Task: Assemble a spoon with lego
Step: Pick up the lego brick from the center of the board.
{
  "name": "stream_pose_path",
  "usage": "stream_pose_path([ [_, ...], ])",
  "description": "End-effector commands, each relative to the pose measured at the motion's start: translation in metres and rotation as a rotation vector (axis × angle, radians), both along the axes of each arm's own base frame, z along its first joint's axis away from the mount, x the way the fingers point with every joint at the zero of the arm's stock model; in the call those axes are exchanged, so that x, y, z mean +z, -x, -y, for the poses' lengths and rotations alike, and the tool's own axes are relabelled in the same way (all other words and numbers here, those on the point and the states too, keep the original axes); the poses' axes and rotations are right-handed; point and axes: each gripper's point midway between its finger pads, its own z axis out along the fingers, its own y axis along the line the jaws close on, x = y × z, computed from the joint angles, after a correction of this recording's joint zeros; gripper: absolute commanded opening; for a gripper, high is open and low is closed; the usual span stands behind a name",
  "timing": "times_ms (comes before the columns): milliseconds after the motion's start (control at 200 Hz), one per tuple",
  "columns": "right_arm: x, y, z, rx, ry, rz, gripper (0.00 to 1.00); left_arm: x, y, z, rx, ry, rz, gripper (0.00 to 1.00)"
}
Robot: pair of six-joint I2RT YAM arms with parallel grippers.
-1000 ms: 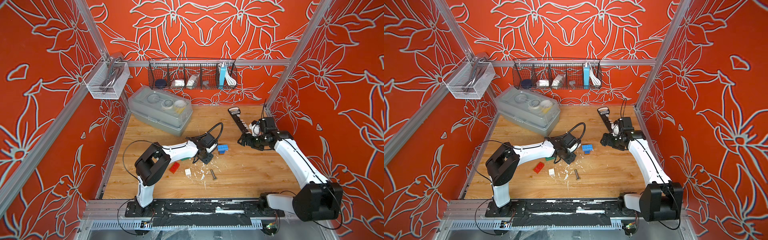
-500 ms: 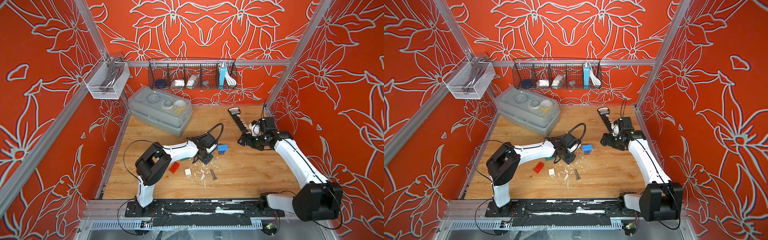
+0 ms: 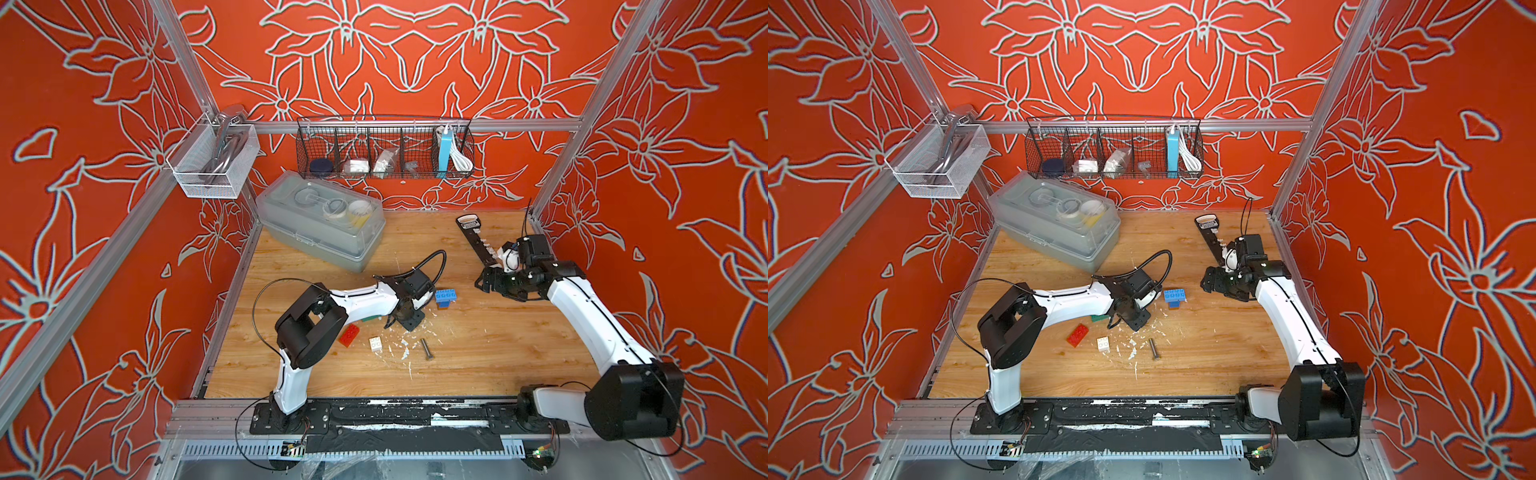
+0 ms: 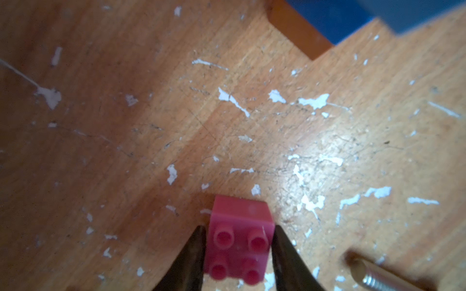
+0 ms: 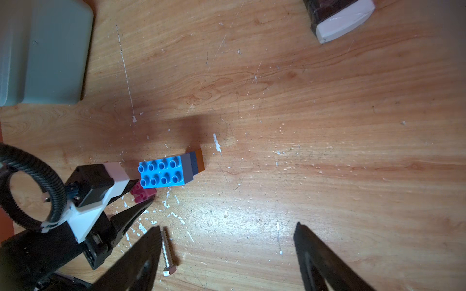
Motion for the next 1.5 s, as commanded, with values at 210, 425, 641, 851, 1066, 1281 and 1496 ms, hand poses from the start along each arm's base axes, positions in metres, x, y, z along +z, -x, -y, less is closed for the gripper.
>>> stream_pose_path([
  [210, -0.007, 0.004, 0.000, 0.010, -0.008, -0.022, 0.86, 0.013, -0.001, 0.002, -0.019, 0.014, 0.031, 0.41],
  [425, -0.007, 0.004, 0.000, 0.011, -0.008, -0.022, 0.86, 0.009, -0.001, 0.004, -0.016, 0.016, 0.020, 0.43],
  [641, -0.008, 0.004, 0.000, 0.012, -0.010, -0.023, 0.86, 0.016, -0.003, 0.005, -0.019, 0.025, 0.037, 0.40],
  [851, -0.008, 0.004, 0.001, 0.010, -0.010, -0.022, 0.85, 0.011, -0.002, 0.007, -0.020, 0.024, 0.021, 0.26],
  [1066, -0.020, 0.003, -0.012, 0.036, -0.091, -0.056, 0.86, 0.032, 0.001, 0.007, -0.085, 0.052, 0.061, 0.14],
  [1281, -0.034, -0.002, -0.040, 0.080, -0.276, -0.076, 0.85, 0.077, 0.018, 0.011, -0.289, 0.162, 0.044, 0.00],
  [1496, -0.042, -0.007, -0.054, 0.096, -0.389, -0.067, 0.84, 0.117, 0.033, 0.010, -0.547, 0.167, 0.042, 0.00],
])
